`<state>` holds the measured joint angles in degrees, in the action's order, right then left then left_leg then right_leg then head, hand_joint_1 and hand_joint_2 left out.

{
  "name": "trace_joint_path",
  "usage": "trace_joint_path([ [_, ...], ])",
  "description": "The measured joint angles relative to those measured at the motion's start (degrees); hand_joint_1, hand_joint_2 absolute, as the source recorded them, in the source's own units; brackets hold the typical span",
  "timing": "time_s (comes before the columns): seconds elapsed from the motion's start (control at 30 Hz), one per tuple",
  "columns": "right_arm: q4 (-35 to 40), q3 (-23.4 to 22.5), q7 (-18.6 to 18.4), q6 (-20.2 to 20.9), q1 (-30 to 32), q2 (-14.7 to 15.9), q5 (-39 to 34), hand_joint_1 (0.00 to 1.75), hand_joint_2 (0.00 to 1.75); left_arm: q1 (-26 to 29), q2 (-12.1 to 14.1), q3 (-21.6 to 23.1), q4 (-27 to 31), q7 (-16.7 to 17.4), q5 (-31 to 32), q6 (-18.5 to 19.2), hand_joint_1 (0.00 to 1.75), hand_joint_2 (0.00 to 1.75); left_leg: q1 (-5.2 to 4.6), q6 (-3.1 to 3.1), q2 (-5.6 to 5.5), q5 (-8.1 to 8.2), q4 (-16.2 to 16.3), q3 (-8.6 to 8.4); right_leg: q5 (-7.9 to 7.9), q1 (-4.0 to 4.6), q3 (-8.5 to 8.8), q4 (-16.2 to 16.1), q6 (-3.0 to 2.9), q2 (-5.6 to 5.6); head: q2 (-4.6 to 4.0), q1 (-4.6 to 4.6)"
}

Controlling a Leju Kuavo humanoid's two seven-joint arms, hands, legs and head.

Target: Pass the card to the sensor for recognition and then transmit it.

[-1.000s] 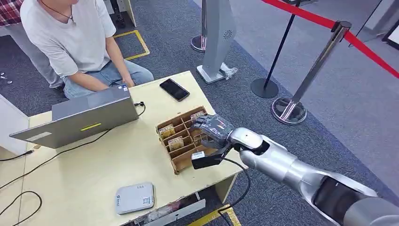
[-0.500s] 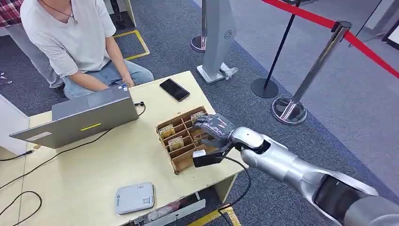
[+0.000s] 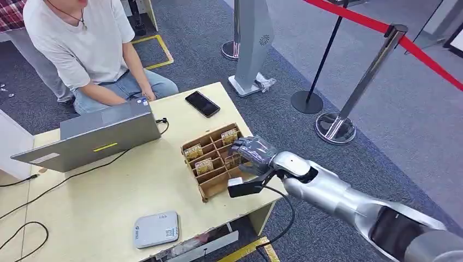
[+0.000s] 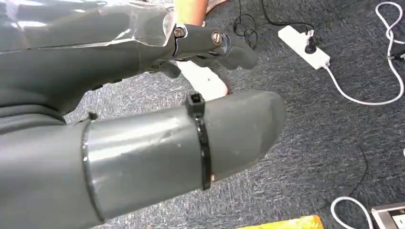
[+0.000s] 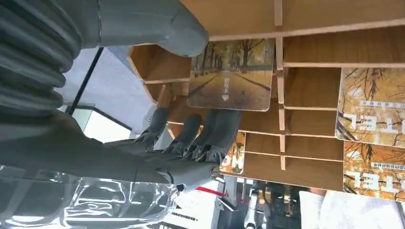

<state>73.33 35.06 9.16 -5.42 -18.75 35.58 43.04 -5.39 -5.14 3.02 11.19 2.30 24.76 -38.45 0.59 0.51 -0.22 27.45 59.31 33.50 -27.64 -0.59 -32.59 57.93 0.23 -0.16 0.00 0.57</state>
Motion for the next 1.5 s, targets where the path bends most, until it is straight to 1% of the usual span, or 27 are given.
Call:
trace_joint_path([
  [0.27,0.6,-0.2,-0.1,0.0,0.8,0.4,0.0,0.75,1.75,0.0,0.1,0.0,0.0,0.1,0.2,0.0,0.0,0.0,0.0,0.0,0.0,0.0,0.0,0.0,0.0,0.0,0.0,0.0,0.0,0.0,0.0,0.0],
  [0.4,1.0,-0.5,-0.3,0.0,1.3,0.4,0.0,0.8,1.75,0.0,0.1,0.0,0.0,0.4,0.7,0.0,0.0,0.0,0.0,0.0,0.0,0.0,0.0,0.0,0.0,0.0,0.0,0.0,0.0,0.0,0.0,0.0],
  [0.43,1.0,-0.6,-0.3,0.0,1.5,0.4,0.0,0.84,1.75,0.0,0.1,0.0,0.0,0.5,0.8,0.0,0.0,0.0,0.0,0.0,0.0,0.0,0.0,0.0,0.0,0.0,0.0,0.0,0.0,0.0,0.0,0.0],
  [0.73,1.3,-1.0,-0.3,0.0,1.8,0.4,0.2,0.84,1.75,-0.1,0.1,0.0,0.0,0.7,1.0,0.0,0.0,0.0,0.0,0.0,0.0,0.0,0.0,0.0,0.0,0.0,0.0,0.0,0.0,0.0,0.0,0.0],
  [0.8,1.3,-1.0,-0.3,0.0,1.8,0.4,0.2,0.87,1.75,-0.1,0.1,0.0,0.0,0.7,1.0,0.0,0.0,0.0,0.0,0.0,0.0,0.0,0.0,0.0,0.0,0.0,0.0,0.0,0.0,0.0,0.0,0.0],
  [0.83,1.3,-1.0,-0.3,0.0,1.8,0.4,0.2,1.15,1.75,-0.1,0.1,0.0,0.0,0.7,1.0,0.0,0.0,0.0,0.0,0.0,0.0,0.0,0.0,0.0,0.0,0.0,0.0,0.0,0.0,0.0,0.0,0.0],
  [0.87,1.3,-1.0,-0.3,0.0,1.8,0.4,0.2,1.34,1.75,-0.1,0.1,0.0,0.0,0.7,1.0,0.0,0.0,0.0,0.0,0.0,0.0,0.0,0.0,0.0,0.0,0.0,0.0,0.0,0.0,0.0,0.0,0.0],
  [0.93,1.3,-1.1,-0.3,0.0,1.8,0.4,0.3,1.43,1.75,-0.1,0.1,0.0,0.0,0.7,1.0,0.0,0.0,0.0,0.0,0.0,0.0,0.0,0.0,0.0,0.0,0.0,0.0,0.0,0.0,0.0,0.0,0.0],
  [0.97,1.3,-1.1,-0.3,0.1,1.8,0.4,0.3,1.41,1.75,-0.1,0.1,0.0,0.0,0.7,1.0,0.0,0.0,0.0,0.0,0.0,0.0,0.0,0.0,0.0,0.0,0.0,0.0,0.0,0.0,0.0,0.0,0.0],
  [1.0,1.3,-1.1,-0.3,0.1,1.7,0.4,0.3,1.43,1.75,-0.1,0.1,0.0,0.0,0.7,1.0,0.0,0.0,0.0,0.0,0.0,0.0,0.0,0.0,0.0,0.0,0.0,0.0,0.0,0.0,0.0,0.0,0.0],
  [1.03,1.3,-1.1,-0.2,0.1,1.6,0.4,0.3,1.57,1.75,-0.1,0.1,0.0,0.0,0.7,1.0,0.0,0.0,0.0,0.0,0.0,0.0,0.0,0.0,0.0,0.0,0.0,0.0,0.0,0.0,0.0,0.0,-0.02],
  [1.1,1.3,-1.1,0.0,0.1,1.5,0.4,0.3,1.62,1.75,0.0,0.1,0.0,0.0,0.7,1.0,0.0,0.0,0.0,0.0,0.0,0.0,0.0,0.0,0.0,0.0,0.0,0.0,0.0,0.0,0.0,0.0,-0.02],
  [1.13,1.3,-1.1,0.0,0.2,1.4,0.4,0.3,1.71,1.75,0.0,0.1,0.0,0.0,0.7,1.0,0.0,0.0,0.0,0.0,0.0,0.0,0.0,0.0,0.01,0.0,0.0,0.0,0.0,0.0,0.0,0.0,0.0],
  [1.2,1.2,-1.1,0.3,0.2,1.2,0.4,0.3,1.75,1.75,0.0,0.1,0.0,0.0,0.7,1.0,0.0,0.0,0.0,0.0,0.0,0.0,0.0,0.0,0.01,0.0,0.0,0.0,0.0,0.0,0.0,0.0,0.0],
  [1.5,1.0,-1.1,0.7,-0.2,1.0,0.4,0.4,1.75,1.75,0.0,0.1,-0.1,0.0,0.7,1.5,0.0,0.0,0.0,0.0,0.0,0.0,0.0,0.0,0.01,0.0,0.0,0.0,0.0,0.0,-0.01,0.0,0.0],
])
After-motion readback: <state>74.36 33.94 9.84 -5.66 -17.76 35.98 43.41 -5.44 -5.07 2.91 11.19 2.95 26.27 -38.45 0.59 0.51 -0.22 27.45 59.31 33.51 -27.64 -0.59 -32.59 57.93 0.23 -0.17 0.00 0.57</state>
